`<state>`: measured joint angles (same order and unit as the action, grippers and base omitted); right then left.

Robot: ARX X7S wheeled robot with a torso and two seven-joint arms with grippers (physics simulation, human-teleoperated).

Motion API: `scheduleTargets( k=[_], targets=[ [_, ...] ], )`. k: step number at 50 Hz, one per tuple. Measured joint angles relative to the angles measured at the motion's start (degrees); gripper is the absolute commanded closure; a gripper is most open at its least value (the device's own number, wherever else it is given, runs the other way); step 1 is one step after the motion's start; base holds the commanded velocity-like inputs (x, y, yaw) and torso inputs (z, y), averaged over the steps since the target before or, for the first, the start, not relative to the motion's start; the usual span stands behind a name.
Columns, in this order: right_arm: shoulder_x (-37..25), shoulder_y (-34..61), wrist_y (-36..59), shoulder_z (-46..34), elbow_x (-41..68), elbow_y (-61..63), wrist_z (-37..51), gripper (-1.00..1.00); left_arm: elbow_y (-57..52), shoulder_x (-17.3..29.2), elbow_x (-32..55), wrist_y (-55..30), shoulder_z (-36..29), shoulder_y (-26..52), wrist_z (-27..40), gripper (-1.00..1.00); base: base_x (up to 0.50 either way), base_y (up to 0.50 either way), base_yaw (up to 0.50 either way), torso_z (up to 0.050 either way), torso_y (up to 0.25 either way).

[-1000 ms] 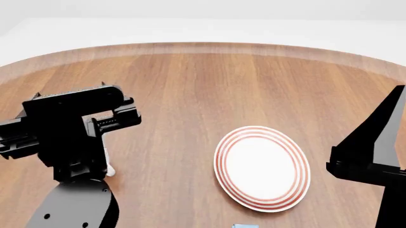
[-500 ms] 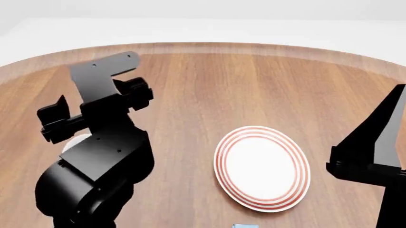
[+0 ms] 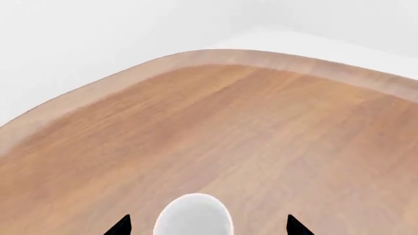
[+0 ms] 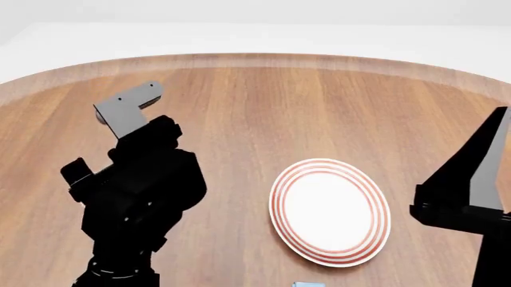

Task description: Pick up the white mug and put it on the plate, and put the chocolate pudding to the right of the plate.

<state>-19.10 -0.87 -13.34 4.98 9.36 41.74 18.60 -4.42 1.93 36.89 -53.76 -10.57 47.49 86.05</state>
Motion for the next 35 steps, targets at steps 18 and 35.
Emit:
scheduleTargets(
  k=[18, 35],
  targets=[
    [-0.35, -0.12, -0.17, -0.47, 0.63, -0.52, 0.14, -1.0, 9.49, -0.36, -0.27, 8.47, 0.8, -2.65, 3.95, -1.0, 0.0, 0.0, 0.0, 0.0, 0.0],
    [-0.58, -0.31, -0.5, -0.95, 0.86, -0.85, 0.32, -1.0, 15.92, 0.12, 4.91, 14.3, -2.16, -3.56, 2.59, -1.0, 0.0, 0.0, 0.0, 0.0, 0.0]
  ],
)
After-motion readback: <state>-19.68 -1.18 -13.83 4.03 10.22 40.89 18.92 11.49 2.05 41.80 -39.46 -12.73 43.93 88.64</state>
